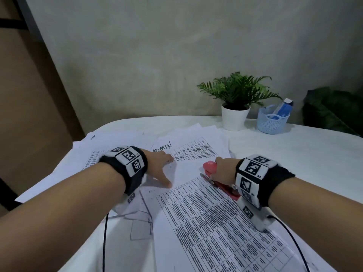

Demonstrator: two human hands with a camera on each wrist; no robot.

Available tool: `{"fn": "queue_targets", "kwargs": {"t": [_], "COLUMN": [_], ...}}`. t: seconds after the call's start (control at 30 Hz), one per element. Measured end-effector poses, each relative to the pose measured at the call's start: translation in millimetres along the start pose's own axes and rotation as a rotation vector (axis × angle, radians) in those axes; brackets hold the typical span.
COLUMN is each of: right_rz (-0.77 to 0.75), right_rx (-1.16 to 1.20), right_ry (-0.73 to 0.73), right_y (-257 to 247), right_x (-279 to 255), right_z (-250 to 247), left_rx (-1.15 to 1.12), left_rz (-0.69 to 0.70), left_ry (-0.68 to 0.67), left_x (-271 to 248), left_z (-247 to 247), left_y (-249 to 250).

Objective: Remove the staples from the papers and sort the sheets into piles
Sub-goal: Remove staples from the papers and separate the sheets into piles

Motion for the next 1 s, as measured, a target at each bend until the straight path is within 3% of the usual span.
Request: {"fn": "queue_targets", "kwargs": {"t": [0.2, 0.4, 0.53, 0.73, 1.0], "right_rz": [0.029, 0.043, 0.027, 0.033, 0.024], "right_rx": [0.03, 0.044, 0.039, 0.034, 0.024], "right_ry": [0.026, 0.02, 0.051, 0.082, 0.131], "right_y": [6, 6, 9, 9, 16], "right_x": [0, -1, 6, 4, 13], "right_z": [5, 5, 8, 7, 12], "left_rx": [-0.156, -0.059, -0.083, -0.092, -0.182], "left_rz": [-0.089, -0.093, -0.12, -0.1, -0.014], "left_ry": [-0.056, -0.039, -0.11, 0.0, -0.087], "left_x": [13, 11, -3, -9, -15], "left_z": [-7, -7, 6, 7, 10], "left_y": [-5, -2, -17, -15, 3]}}
Point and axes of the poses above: each hand's wrist, its own x-axis towards the middle knuckle, its own z-axis out of the palm, y = z × x, the point moved 7 cm from there along x, towards the middle knuckle, and after that the axes turned 13 degrees about -z, right-handed, at the moved point
